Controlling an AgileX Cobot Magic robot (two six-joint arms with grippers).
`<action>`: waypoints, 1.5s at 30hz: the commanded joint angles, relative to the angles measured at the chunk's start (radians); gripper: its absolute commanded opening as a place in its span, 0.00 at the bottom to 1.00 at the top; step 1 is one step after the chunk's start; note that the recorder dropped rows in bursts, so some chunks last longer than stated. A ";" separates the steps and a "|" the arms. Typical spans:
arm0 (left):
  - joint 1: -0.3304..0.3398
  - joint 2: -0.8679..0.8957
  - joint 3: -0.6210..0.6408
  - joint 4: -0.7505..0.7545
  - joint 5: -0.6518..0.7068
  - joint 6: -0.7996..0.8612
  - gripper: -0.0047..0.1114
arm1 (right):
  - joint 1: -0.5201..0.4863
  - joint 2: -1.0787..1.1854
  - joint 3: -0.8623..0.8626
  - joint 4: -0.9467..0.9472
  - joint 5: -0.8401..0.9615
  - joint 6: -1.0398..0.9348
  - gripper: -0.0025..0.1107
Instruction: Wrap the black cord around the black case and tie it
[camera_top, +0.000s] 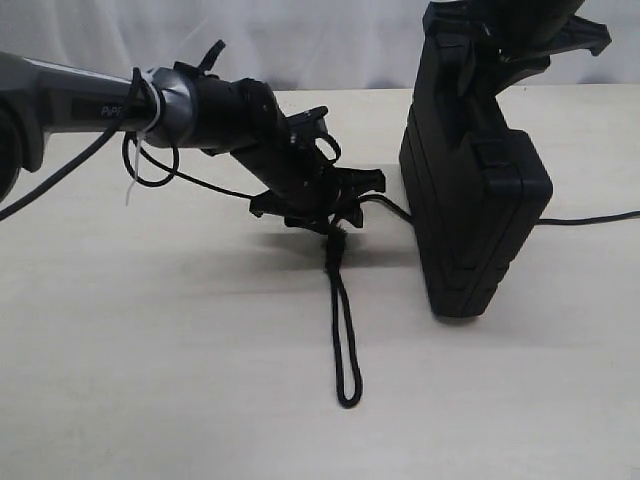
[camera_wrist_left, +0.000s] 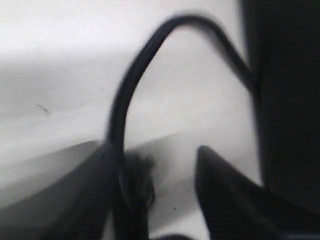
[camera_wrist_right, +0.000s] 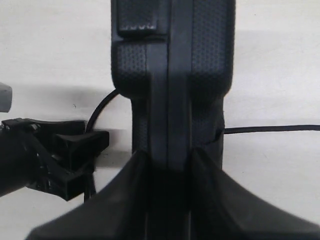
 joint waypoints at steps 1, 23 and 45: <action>0.047 -0.012 -0.001 -0.009 0.013 0.084 0.55 | 0.000 -0.004 -0.005 -0.006 -0.005 0.001 0.06; -0.113 -0.060 -0.020 0.544 0.237 1.823 0.55 | 0.000 -0.004 -0.005 -0.006 -0.005 0.001 0.06; -0.153 -0.007 -0.020 0.544 0.257 1.638 0.09 | 0.000 -0.004 -0.005 -0.006 -0.005 0.001 0.06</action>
